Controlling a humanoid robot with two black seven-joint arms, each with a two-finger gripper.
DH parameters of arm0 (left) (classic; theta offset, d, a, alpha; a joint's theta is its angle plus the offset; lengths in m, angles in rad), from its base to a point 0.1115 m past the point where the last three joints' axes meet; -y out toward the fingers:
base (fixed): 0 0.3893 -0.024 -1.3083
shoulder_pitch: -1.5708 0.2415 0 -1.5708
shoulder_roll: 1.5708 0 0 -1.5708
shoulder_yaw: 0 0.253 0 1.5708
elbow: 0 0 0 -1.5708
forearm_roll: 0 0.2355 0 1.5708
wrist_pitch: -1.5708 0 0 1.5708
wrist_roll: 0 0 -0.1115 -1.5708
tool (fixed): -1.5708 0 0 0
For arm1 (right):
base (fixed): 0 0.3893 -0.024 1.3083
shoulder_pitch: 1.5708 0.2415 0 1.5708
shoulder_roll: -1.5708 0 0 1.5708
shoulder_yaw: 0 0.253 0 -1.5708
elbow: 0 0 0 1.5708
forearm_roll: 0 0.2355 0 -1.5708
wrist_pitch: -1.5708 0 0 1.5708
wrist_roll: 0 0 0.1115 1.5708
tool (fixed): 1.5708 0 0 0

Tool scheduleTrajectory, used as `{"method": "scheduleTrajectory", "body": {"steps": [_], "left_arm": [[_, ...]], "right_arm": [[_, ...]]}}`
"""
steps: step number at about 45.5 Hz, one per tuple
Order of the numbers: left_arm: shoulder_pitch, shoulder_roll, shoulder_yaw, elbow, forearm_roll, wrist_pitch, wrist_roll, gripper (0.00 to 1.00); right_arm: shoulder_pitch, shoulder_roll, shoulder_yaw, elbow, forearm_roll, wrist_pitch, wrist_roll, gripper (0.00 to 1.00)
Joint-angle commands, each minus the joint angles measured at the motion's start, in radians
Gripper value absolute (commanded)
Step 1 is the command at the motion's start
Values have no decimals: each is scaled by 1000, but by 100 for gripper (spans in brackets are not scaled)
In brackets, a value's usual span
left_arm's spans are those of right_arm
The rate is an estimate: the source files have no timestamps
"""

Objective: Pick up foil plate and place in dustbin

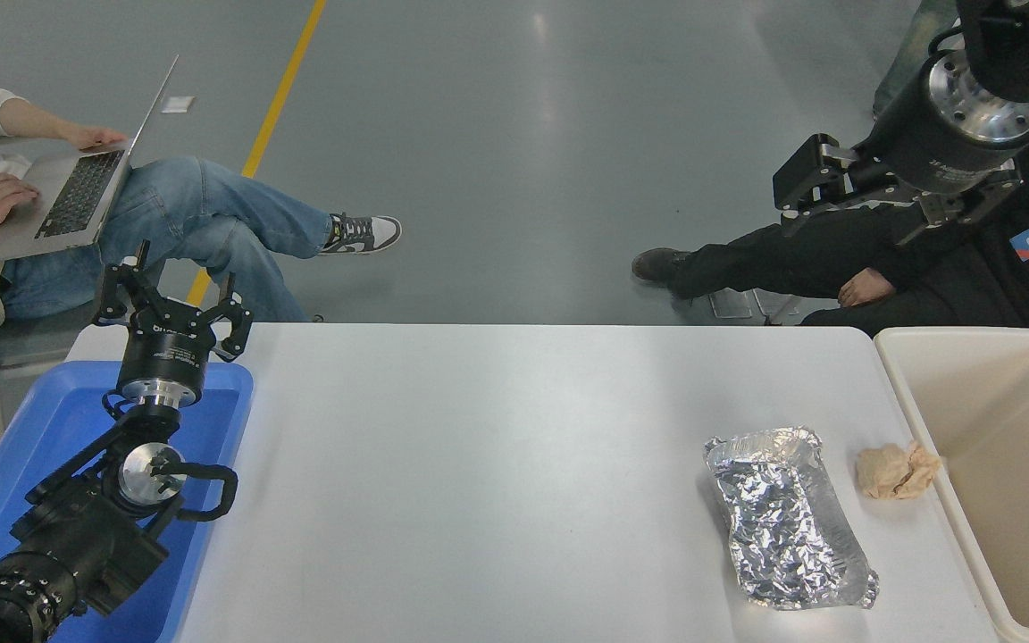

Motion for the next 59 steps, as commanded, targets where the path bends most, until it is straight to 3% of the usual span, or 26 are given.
{"method": "scheduleTrajectory", "body": {"steps": [1, 42, 49, 59], "left_arm": [[-2, 1, 7, 0, 3, -2, 1, 99], [0, 2, 2, 0, 0, -2, 1, 99], [0, 2, 2, 0, 0, -2, 1, 99], [0, 2, 2, 0, 0, 0, 1, 99]], "right_arm": [[-3, -7, 13, 0, 0, 0, 0, 100], [2, -7, 33, 0, 0, 0, 0, 100], [-3, -10, 54, 1, 87, 0, 1, 100], [-1, -24, 56, 1, 117, 0, 1, 100]]}}
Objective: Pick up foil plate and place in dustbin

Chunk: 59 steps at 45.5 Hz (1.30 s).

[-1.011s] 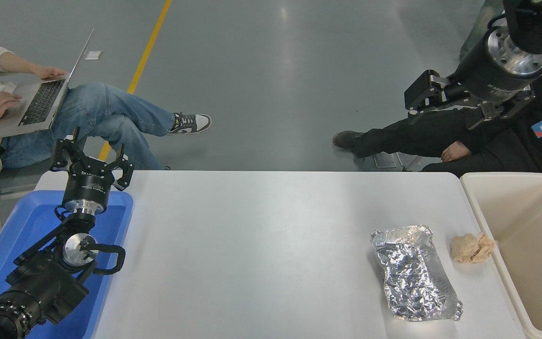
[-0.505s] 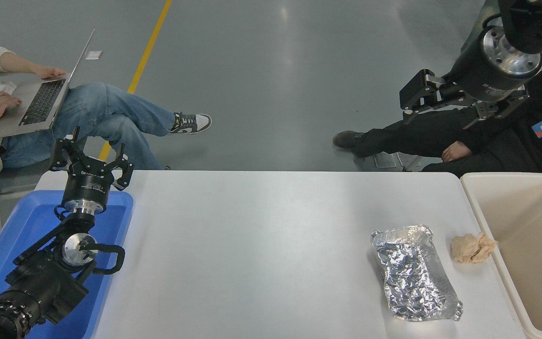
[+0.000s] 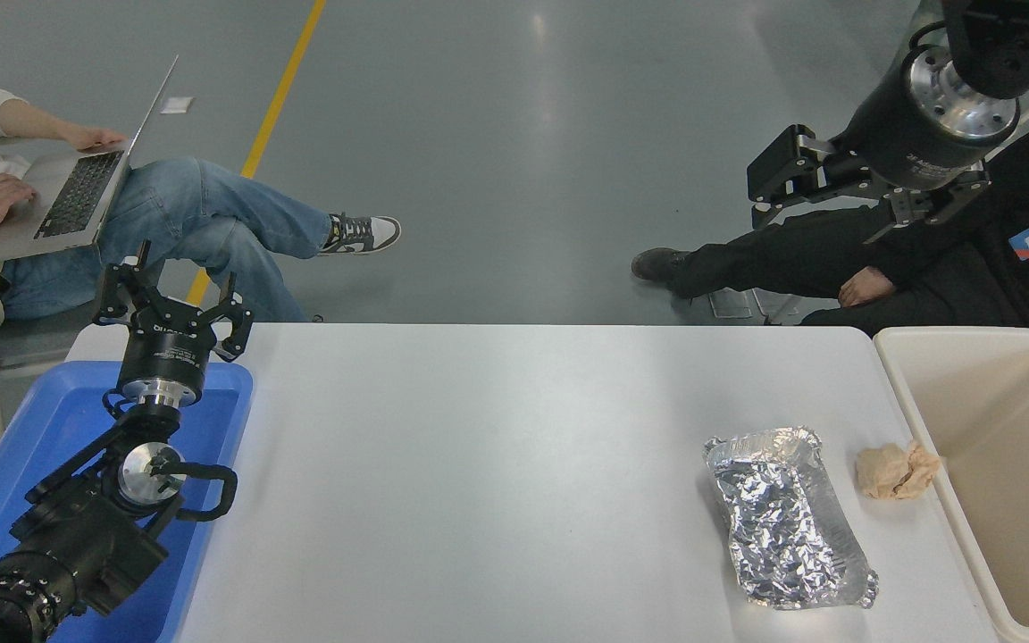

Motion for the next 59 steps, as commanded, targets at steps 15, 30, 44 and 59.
{"method": "scheduleTrajectory", "body": {"steps": [15, 30, 44, 59], "left_arm": [[0, 0, 0, 0, -2, 1, 0, 99], [2, 0, 0, 0, 0, 1, -1, 99], [2, -2, 0, 1, 0, 1, -1, 99], [2, -2, -2, 0, -2, 1, -1, 99]], "right_arm": [[-5, -17, 6, 2, 53, 0, 1, 100], [-204, -42, 5, 3, -2, 0, -8, 100], [-385, -46, 20, 8, -282, 0, -10, 100], [-703, -203, 212, 0, -446, -93, -21, 100]]}}
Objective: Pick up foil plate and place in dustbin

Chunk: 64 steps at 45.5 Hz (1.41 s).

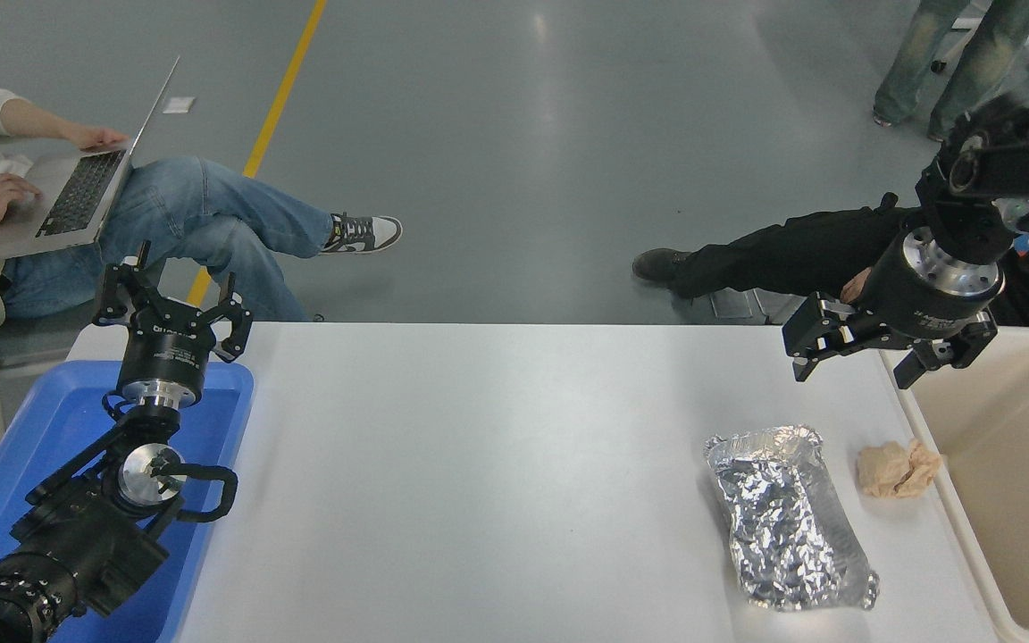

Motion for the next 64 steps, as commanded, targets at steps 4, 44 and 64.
{"method": "scheduleTrajectory", "body": {"steps": [4, 44, 64], "left_arm": [[0, 0, -2, 0, 1, 0, 0, 99], [0, 0, -2, -1, -1, 0, 0, 99], [0, 0, -2, -1, -1, 0, 0, 99]], "right_arm": [[-277, -111, 132, -6, -122, -228, -6, 100], [-630, -22, 227, -178, -240, -623, -6, 77], [-653, -11, 239, -178, -177, -623, -7, 0]]}}
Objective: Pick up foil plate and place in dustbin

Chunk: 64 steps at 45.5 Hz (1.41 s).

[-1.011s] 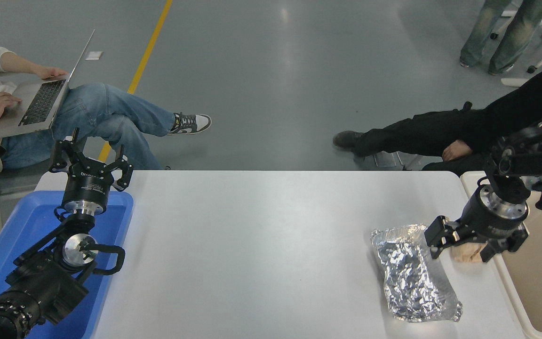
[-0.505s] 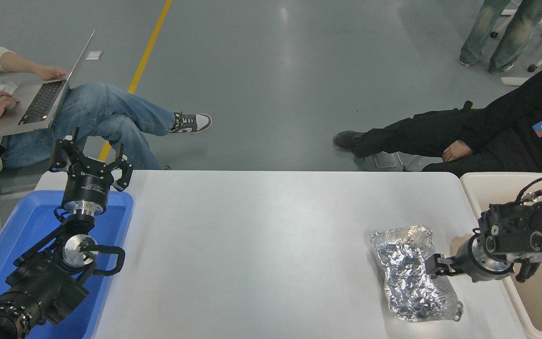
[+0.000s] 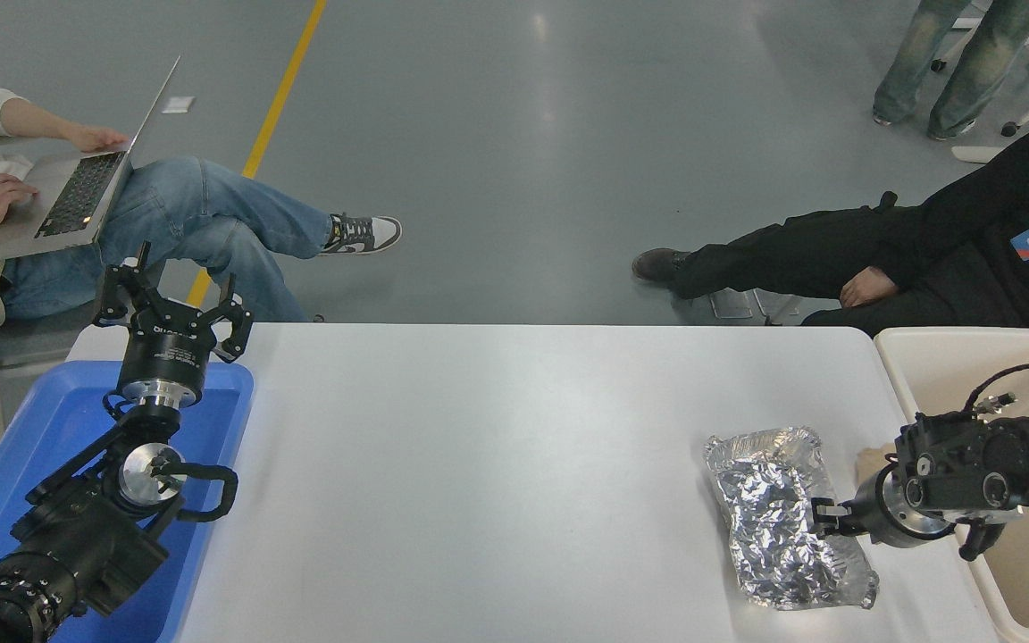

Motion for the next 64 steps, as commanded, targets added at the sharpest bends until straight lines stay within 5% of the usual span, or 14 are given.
{"method": "scheduleTrajectory", "body": {"steps": [1, 22, 34, 55, 64], "left_arm": [[0, 0, 0, 1, 0, 0, 0, 99], [0, 0, 0, 1, 1, 0, 0, 99], [0, 0, 0, 1, 1, 0, 0, 99], [-2, 0, 0, 0, 1, 0, 0, 99], [-2, 0, 0, 1, 1, 0, 0, 99]], "right_arm": [[-22, 14, 12, -4, 45, -3, 0, 0], [46, -20, -12, 54, 98, 14, 6, 0], [354, -137, -164, 345, 102, 39, 15, 0], [915, -150, -264, 460, 299, 622, 33, 0], [1116, -152, -287, 463, 350, 622, 32, 0]]}}
